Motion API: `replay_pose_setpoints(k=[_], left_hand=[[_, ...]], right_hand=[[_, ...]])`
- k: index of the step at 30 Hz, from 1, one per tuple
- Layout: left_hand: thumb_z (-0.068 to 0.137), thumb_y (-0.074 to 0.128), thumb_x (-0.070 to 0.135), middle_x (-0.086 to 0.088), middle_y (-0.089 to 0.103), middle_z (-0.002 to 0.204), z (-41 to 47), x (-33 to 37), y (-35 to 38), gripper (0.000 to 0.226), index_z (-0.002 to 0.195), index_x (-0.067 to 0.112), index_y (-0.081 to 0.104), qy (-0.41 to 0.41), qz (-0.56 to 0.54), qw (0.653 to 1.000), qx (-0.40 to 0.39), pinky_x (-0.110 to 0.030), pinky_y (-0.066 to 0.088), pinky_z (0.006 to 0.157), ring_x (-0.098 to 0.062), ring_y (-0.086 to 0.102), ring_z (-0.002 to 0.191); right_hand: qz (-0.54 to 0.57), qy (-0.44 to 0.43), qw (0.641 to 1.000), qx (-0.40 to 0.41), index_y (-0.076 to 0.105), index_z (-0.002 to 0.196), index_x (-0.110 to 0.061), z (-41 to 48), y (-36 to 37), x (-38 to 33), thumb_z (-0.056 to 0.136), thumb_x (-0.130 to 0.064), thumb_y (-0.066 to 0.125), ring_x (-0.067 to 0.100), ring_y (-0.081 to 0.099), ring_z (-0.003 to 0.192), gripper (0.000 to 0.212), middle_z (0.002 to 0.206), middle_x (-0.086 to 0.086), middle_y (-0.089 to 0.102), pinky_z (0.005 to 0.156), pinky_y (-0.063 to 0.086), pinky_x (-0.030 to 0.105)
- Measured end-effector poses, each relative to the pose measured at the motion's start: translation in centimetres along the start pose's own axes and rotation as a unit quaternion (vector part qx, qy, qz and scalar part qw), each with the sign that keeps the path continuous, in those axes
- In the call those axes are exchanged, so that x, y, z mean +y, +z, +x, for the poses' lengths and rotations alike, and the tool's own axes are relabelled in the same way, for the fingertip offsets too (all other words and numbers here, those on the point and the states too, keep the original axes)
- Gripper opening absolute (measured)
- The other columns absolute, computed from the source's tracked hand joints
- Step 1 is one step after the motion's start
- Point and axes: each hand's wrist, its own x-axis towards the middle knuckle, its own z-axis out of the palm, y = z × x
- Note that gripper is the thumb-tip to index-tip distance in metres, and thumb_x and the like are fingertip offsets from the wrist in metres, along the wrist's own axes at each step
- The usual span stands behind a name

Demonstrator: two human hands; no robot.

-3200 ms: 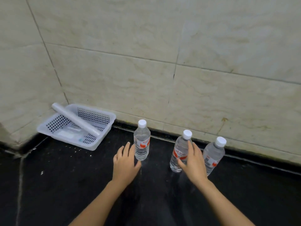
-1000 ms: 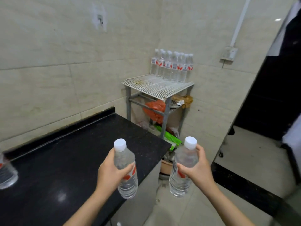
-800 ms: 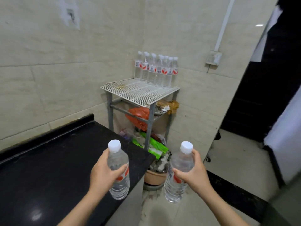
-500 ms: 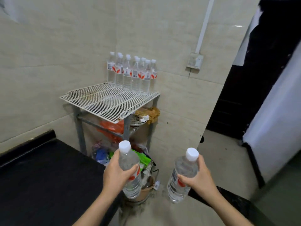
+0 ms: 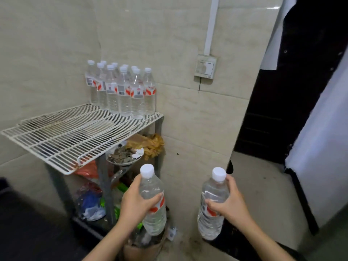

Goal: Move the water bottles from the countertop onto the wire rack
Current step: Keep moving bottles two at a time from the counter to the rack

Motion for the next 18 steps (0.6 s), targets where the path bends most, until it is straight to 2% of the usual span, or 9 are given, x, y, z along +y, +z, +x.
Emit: replay_pose_setpoints(k=[4, 7, 9, 12, 13, 16, 18], left_hand=[[0.061, 0.082, 0.025, 0.024, 0.062, 0.096, 3.8, 4.0, 0.5, 0.051, 0.095, 0.048, 0.052, 0.056, -0.024, 0.995, 0.082, -0.020, 0.047, 0.075, 0.005, 0.061, 0.091], [0.051, 0.080, 0.041, 0.023, 0.068, 0.092, 5.7, 8.3, -1.1, 0.049, 0.092, 0.051, 0.054, 0.100, -0.026, 0.981, 0.167, -0.013, 0.050, 0.071, 0.007, 0.062, 0.090], [0.048, 0.076, 0.046, 0.028, 0.067, 0.092, 6.8, 10.6, -2.5, 0.048, 0.091, 0.049, 0.055, 0.123, -0.024, 0.968, 0.219, -0.006, 0.048, 0.066, 0.009, 0.063, 0.088], [0.047, 0.076, 0.043, 0.016, 0.068, 0.093, 8.2, 12.6, -4.8, 0.050, 0.093, 0.040, 0.056, 0.135, -0.015, 0.949, 0.283, -0.009, 0.050, 0.068, 0.003, 0.065, 0.087], [0.047, 0.076, 0.041, 0.016, 0.068, 0.092, 8.8, 13.0, -5.7, 0.050, 0.093, 0.038, 0.056, 0.134, -0.007, 0.945, 0.298, -0.009, 0.051, 0.068, 0.003, 0.065, 0.087], [0.055, 0.080, 0.029, 0.021, 0.068, 0.089, 10.7, 13.5, -8.2, 0.046, 0.094, 0.038, 0.058, 0.120, 0.017, 0.938, 0.324, -0.011, 0.050, 0.063, 0.004, 0.066, 0.084], [0.060, 0.080, 0.017, 0.016, 0.069, 0.090, 12.4, 13.3, -9.9, 0.044, 0.094, 0.036, 0.059, 0.116, 0.020, 0.936, 0.333, -0.016, 0.050, 0.067, 0.000, 0.067, 0.084]], right_hand=[[0.001, -0.075, 0.995, -0.058, 0.036, 0.100, -0.058, 7.3, -1.4, -1.7, 0.053, -0.028, 0.080, 0.014, 0.060, 0.097, 0.071, 0.102, -0.016, 0.059, 0.087, 0.051, 0.045], [0.011, -0.144, 0.986, -0.082, 0.036, 0.107, -0.047, 12.0, -1.6, -4.7, 0.052, -0.024, 0.082, 0.016, 0.060, 0.097, 0.074, 0.101, -0.019, 0.057, 0.087, 0.050, 0.043], [0.048, -0.189, 0.976, -0.099, 0.040, 0.107, -0.038, 14.7, -1.2, -7.1, 0.053, -0.015, 0.083, 0.008, 0.061, 0.092, 0.072, 0.099, -0.020, 0.057, 0.084, 0.051, 0.036], [0.141, -0.247, 0.952, -0.113, 0.045, 0.100, -0.036, 17.7, -0.1, -10.1, 0.055, 0.004, 0.080, -0.013, 0.059, 0.084, 0.069, 0.098, -0.020, 0.056, 0.071, 0.047, 0.008], [0.168, -0.260, 0.944, -0.116, 0.046, 0.098, -0.035, 18.7, 0.3, -10.9, 0.055, 0.008, 0.079, -0.015, 0.059, 0.084, 0.070, 0.098, -0.018, 0.057, 0.068, 0.047, 0.005], [0.234, -0.282, 0.920, -0.140, 0.046, 0.100, -0.035, 21.6, 2.4, -13.7, 0.057, 0.008, 0.077, -0.008, 0.062, 0.088, 0.068, 0.101, -0.016, 0.059, 0.072, 0.052, 0.010], [0.248, -0.300, 0.908, -0.156, 0.045, 0.102, -0.037, 23.3, 4.4, -15.7, 0.057, 0.003, 0.079, -0.006, 0.062, 0.092, 0.068, 0.104, -0.016, 0.058, 0.075, 0.052, 0.012]])
